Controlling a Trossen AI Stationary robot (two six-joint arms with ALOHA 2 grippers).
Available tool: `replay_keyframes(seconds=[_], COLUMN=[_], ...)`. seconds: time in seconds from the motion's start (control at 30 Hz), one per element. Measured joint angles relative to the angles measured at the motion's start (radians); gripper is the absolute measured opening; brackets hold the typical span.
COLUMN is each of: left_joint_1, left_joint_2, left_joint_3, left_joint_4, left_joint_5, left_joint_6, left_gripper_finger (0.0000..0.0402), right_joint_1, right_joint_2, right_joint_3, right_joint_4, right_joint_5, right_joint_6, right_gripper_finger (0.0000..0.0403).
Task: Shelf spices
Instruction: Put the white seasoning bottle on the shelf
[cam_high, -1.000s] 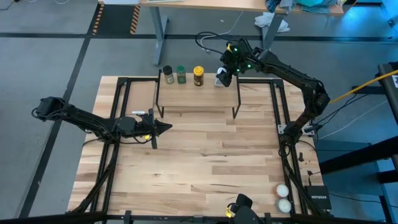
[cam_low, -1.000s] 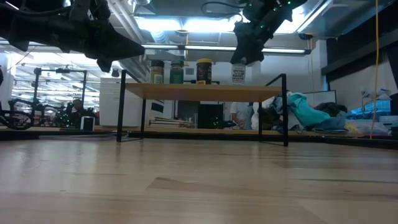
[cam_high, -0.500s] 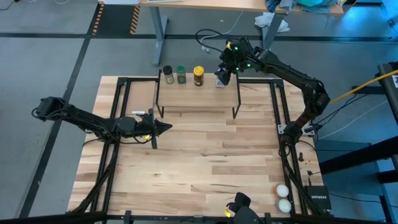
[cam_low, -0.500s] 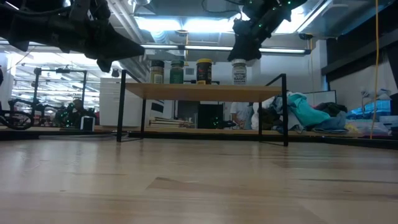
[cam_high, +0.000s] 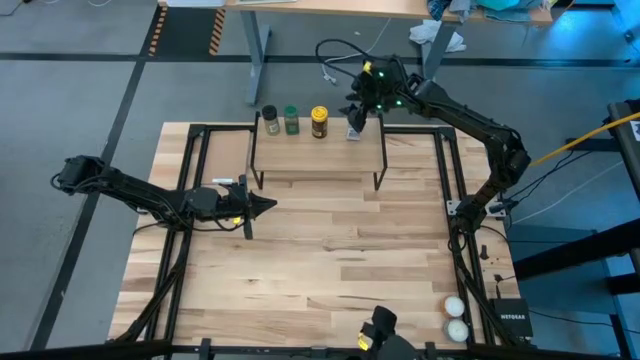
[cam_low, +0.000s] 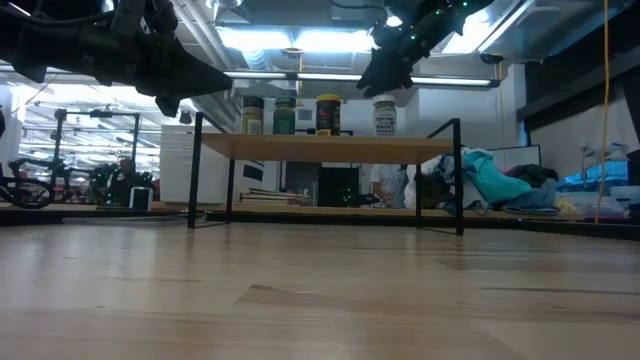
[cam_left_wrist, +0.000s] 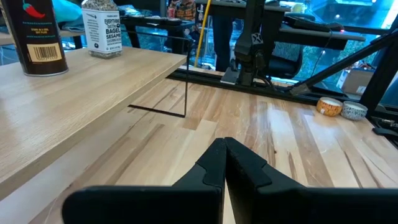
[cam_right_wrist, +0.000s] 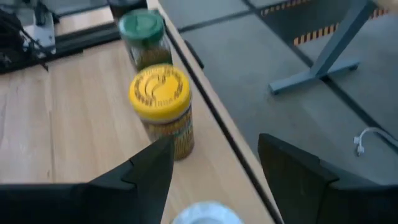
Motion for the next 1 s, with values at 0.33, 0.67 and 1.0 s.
replay_keyframes(seconds=[0.33, 0.67, 1.0], left_joint_1=[0.000, 0.000, 0.000], left_joint_2=[0.000, 0.000, 0.000], left_joint_3=[0.000, 0.000, 0.000], left_joint_4=[-0.014, -0.021, -0.022], left_joint_5=[0.000, 0.000, 0.000], left_joint_6=[0.002, -0.003, -0.008], left_gripper_finger=[0.0000, 0.0000, 0.0000], right_joint_1=[0.094, 0.209, 0.283], right_joint_2=[0.000, -0.001, 0.016], right_joint_3=[0.079, 0.130, 0.126], right_joint_4=[0.018, -0.190, -0.373], right_joint_5=[0.083, 0.254, 0.356], right_joint_6=[-0.066, -0.104, -0.007], right_gripper_finger=[0.0227, 0.0015, 0.0005])
